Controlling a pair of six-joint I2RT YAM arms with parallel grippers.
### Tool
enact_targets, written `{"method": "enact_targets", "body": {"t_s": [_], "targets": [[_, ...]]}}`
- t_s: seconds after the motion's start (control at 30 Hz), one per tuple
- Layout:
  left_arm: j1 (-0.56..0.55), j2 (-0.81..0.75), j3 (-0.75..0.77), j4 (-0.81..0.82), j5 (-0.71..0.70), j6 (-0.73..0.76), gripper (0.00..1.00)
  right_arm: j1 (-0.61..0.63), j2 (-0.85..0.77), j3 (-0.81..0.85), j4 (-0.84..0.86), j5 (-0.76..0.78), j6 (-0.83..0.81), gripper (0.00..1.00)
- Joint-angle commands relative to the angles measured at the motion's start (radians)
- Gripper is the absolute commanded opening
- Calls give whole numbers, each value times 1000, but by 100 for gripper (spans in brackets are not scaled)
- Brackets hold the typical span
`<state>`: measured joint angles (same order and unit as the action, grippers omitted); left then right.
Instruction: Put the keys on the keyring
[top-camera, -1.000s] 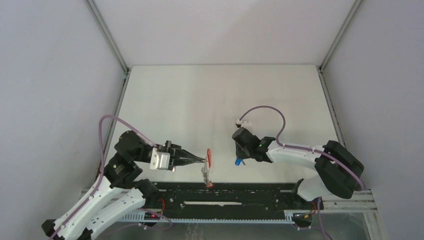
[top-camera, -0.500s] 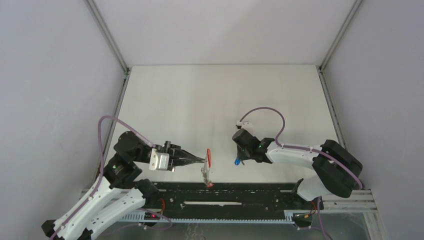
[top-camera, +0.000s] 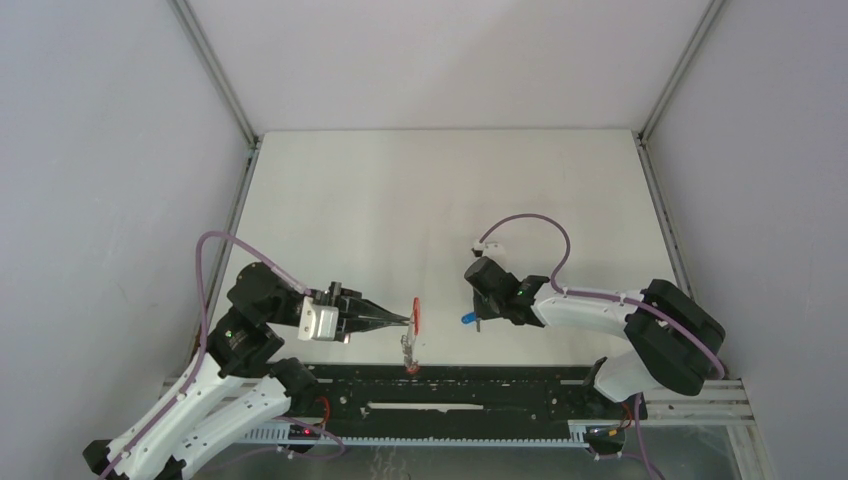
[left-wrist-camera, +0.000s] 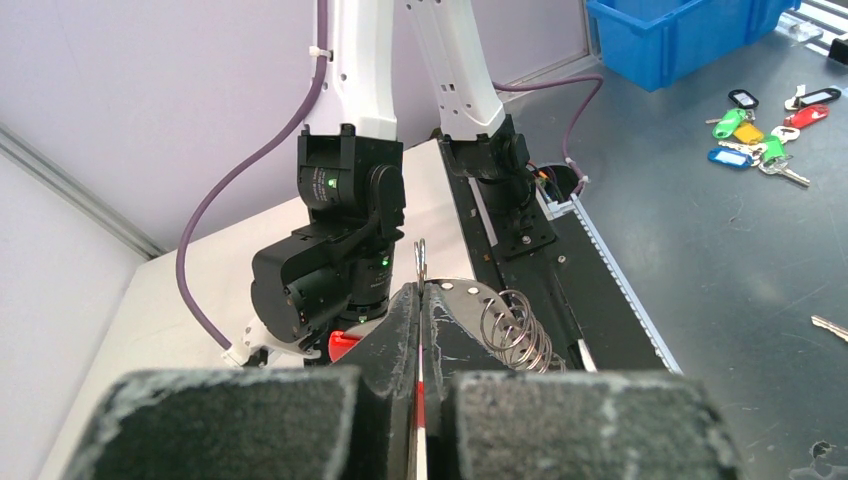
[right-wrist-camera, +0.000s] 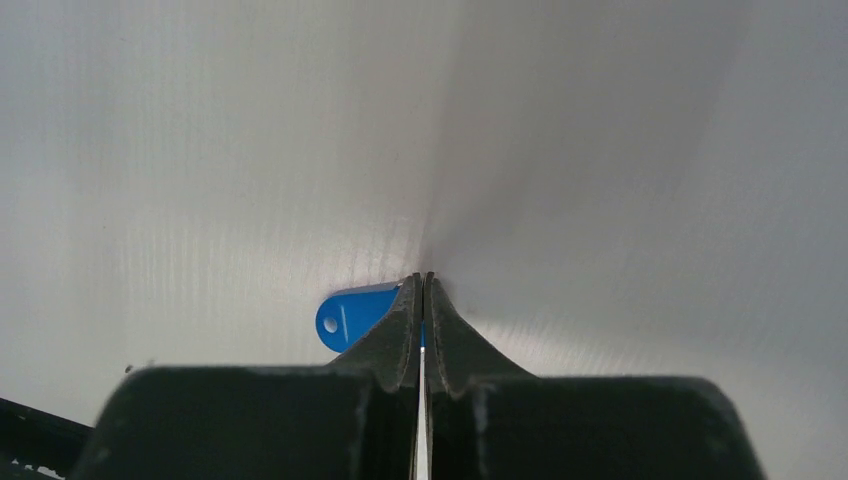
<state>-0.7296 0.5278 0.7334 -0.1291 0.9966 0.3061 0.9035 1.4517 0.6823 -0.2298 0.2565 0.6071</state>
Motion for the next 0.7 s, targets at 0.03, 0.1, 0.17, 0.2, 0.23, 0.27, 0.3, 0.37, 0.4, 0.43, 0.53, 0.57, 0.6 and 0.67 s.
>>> {"method": "enact_targets", "body": {"t_s": [0.03, 0.1, 0.17, 0.2, 0.23, 0.27, 0.3, 0.37, 0.4, 0.43, 0.53, 0.57, 0.6, 0.67], "targets": [[4, -8, 38, 16, -16, 1, 0, -3, -2, -6, -4, 20, -1, 0], [4, -5, 37, 5, -13, 8, 0, -3, -28, -3, -16, 17, -18, 0], [4, 1, 34, -4, -14, 9, 0, 19, -100, -8, -9, 12, -76, 0], [4, 2, 32, -5, -14, 5, 0, 48, -141, -20, 20, 11, -146, 0], [4, 4, 30, -4, -13, 1, 0, 92, -199, -41, 58, 26, -219, 0], [4, 7, 26, 1, -7, -11, 0, 141, -264, -68, 107, 34, -297, 0], [4, 11, 23, 13, -4, -34, 0, 187, -330, -104, 163, 27, -388, 0], [5, 14, 17, 41, -4, -66, 0, 245, -447, -145, 214, 7, -528, 0], [5, 15, 14, 55, -5, -79, 0, 252, -498, -147, 213, -27, -567, 0], [5, 16, 10, 72, -4, -93, 0, 254, -544, -141, 205, -62, -595, 0], [6, 22, 3, 123, 4, -147, 0, 253, -673, -115, 156, -207, -724, 0], [6, 23, 1, 151, 7, -163, 0, 254, -711, -102, 137, -240, -777, 0], [7, 25, 1, 164, 10, -175, 0, 255, -739, -85, 118, -288, -824, 0], [7, 28, 1, 183, 17, -194, 0, 255, -773, -45, 67, -370, -928, 0]]}}
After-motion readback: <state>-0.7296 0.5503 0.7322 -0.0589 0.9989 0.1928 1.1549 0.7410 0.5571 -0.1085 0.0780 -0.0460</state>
